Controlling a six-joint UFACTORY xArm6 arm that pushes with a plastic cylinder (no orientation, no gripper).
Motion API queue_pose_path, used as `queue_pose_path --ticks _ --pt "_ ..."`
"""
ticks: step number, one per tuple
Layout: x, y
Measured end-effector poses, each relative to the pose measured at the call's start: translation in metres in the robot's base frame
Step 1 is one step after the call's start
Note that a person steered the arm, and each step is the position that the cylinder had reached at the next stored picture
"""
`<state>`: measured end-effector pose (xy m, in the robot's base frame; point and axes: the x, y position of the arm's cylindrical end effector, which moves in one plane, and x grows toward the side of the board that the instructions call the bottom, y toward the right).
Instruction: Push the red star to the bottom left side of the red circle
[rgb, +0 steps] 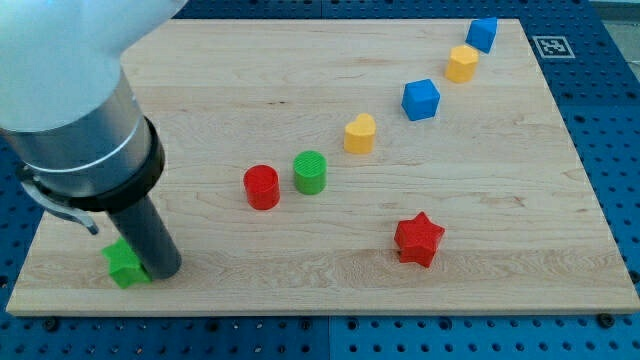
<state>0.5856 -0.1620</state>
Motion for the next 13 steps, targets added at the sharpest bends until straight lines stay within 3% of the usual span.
queue_pose_path --ticks 3,6,8,10,11,12,13 --pt "0.000 -0.007" --pt "0.000 0.120" --pt "0.033 0.179" --pt "0.033 0.324" --pt "0.006 0.367" --pt "-0.025 0.368" --pt "-0.025 0.368"
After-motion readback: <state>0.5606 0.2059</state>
